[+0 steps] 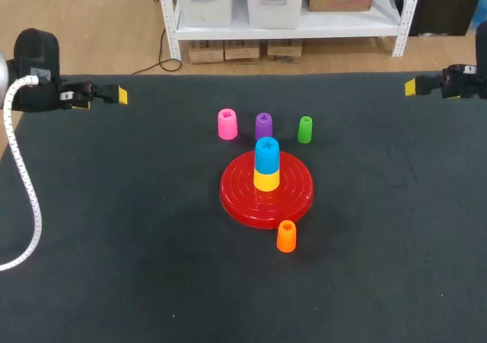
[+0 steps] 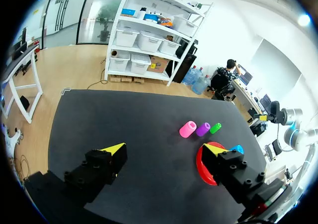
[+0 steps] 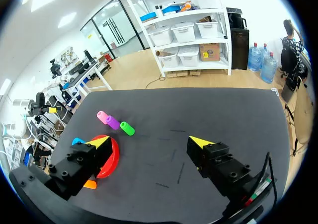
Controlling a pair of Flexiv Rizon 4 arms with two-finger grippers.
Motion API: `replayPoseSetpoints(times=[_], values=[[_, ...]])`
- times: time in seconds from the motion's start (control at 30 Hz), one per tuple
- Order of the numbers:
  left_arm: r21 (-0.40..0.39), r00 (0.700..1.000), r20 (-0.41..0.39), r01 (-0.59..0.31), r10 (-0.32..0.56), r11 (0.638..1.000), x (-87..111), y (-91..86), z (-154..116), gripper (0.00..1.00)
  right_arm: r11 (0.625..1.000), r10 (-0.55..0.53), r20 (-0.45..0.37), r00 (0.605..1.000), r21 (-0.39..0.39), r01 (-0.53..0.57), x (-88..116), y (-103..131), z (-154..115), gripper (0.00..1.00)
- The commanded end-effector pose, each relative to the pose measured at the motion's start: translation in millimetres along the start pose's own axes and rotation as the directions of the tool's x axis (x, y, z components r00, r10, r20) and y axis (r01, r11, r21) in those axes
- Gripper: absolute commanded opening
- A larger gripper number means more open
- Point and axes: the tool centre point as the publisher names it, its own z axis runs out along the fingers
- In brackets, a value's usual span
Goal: Pick up and stack the cylinders on the red base in this order: pink,purple,orange,green
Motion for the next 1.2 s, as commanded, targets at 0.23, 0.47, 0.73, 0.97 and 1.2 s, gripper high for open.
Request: replayPoseSetpoints(times=[0.23, 0.47, 0.73, 0.97, 1.2], values=[[-0.007, 1.0, -0.004, 0.001, -0.001, 1.0, -0.8, -1.4, 0.2, 1.0, 1.0, 0.0, -0.001, 1.0, -0.002, 0.0, -0.2, -0.5, -0.1, 1.0], [-0.007, 1.0, -0.004, 0.001, -0.001, 1.0, -0.8, -1.4, 0.2, 1.0, 1.0, 0.0, -0.001, 1.0, -0.002, 0.0, -0.2, -0.5, -0.1, 1.0], [-0.007, 1.0, -0.004, 0.001, -0.001, 1.0, -0.8, -1.4, 0.2, 1.0, 1.0, 0.0, -0.001, 1.0, -0.002, 0.0, -0.2, -0.5, -0.1, 1.0], [-0.007, 1.0, -0.004, 0.001, -0.001, 1.0, -0.8, -1.4, 0.2, 0.76, 1.0, 0.0, -0.001, 1.0, -0.002, 0.0, -0.2, -0.5, -0.1, 1.0], [-0.007, 1.0, -0.004, 0.001, -0.001, 1.0, -0.8, -1.4, 0.2, 1.0, 1.0, 0.0, -0.001, 1.0, -0.002, 0.0, -0.2, -0.5, -0.1, 1.0]])
